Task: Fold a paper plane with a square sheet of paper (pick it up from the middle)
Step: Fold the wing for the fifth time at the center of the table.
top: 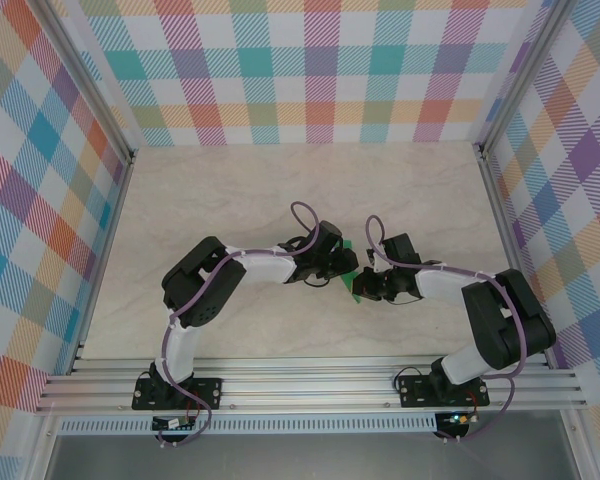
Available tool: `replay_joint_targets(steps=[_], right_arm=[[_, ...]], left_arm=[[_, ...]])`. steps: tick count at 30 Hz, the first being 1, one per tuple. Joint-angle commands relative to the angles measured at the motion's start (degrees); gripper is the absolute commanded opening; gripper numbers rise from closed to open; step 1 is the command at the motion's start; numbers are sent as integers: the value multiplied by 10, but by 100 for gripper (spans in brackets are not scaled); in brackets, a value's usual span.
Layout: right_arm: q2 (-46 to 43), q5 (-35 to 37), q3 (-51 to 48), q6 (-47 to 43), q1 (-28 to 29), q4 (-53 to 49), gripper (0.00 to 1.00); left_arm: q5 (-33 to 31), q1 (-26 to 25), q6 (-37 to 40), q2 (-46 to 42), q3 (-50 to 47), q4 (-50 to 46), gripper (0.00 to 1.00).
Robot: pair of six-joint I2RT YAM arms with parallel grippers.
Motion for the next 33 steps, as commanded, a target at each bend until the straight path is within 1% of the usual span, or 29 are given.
replay_joint_targets(steps=[1, 9, 12, 16, 19, 23, 26, 30, 33], right_arm=[[18, 25, 2, 5, -8, -27, 7], [71, 3, 1, 37, -20, -36, 6], [76, 3, 2, 46, -21, -45, 6], [76, -9, -1, 43, -23, -38, 5], [85, -14, 8, 32, -23, -42, 5], [101, -23, 24, 19, -24, -44, 5], [112, -27, 33, 12, -24, -45, 5], [127, -40, 43, 2, -26, -39, 5], [136, -49, 49, -5, -27, -37, 4]], left_arm=[[3, 5, 12, 14, 17, -25, 38], [10, 6, 20, 13, 28, -28, 40], [19, 10, 27, 0, 32, -30, 41], [28, 22, 30, -36, 28, -30, 47], [26, 28, 44, -70, 16, -39, 56], [42, 28, 52, -108, -15, -25, 61], [57, 28, 51, -120, -43, -6, 61], [85, 22, 49, -110, -66, 20, 59], [78, 15, 46, -90, -63, 19, 55]])
